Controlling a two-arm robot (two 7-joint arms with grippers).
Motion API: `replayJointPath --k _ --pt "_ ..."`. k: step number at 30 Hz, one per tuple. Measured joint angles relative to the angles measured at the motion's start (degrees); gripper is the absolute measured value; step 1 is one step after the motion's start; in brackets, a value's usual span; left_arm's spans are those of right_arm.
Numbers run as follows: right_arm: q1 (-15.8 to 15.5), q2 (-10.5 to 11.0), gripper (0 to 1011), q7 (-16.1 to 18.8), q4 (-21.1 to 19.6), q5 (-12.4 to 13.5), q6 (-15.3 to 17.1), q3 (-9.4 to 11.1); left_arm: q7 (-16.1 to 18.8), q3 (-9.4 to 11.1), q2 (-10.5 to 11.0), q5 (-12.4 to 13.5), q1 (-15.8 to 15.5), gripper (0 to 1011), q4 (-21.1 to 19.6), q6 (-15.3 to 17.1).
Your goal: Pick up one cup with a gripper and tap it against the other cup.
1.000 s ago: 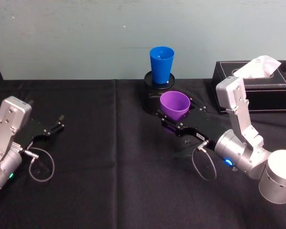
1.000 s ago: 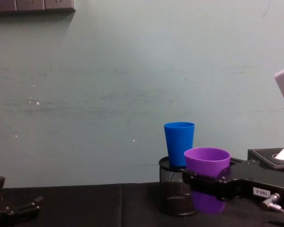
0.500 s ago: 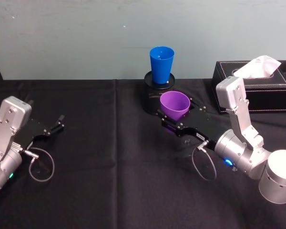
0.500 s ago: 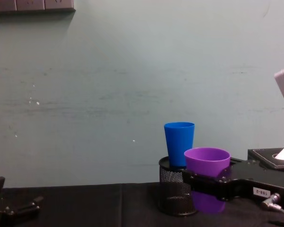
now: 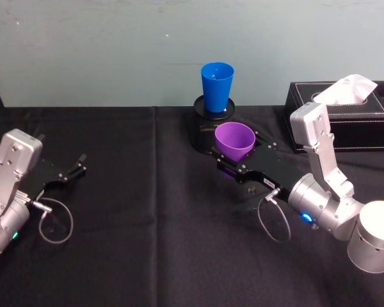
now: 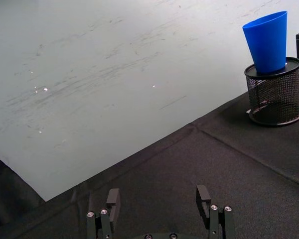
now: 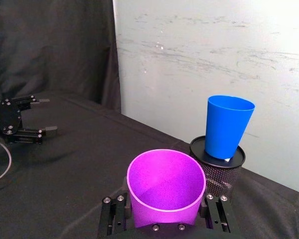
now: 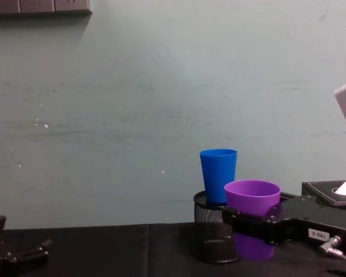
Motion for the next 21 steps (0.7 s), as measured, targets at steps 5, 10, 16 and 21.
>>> replayJointPath --k 5,10,16,21 --pt "0.0 0.0 728 0.0 0.0 0.0 0.0 0.0 0.0 0.0 0.0 0.0 0.0 1000 0.0 0.0" --pt "0.0 0.0 726 0.0 0.0 0.0 0.0 0.0 0.0 0.0 0.0 0.0 0.0 1000 0.0 0.0" --pt "0.0 0.0 726 0.0 0.0 0.0 0.0 0.0 0.0 0.0 0.0 0.0 0.0 1000 0.0 0.0" --pt "0.0 0.0 728 0.0 0.0 0.0 0.0 0.0 0.0 0.0 0.0 0.0 0.0 1000 0.0 0.0"
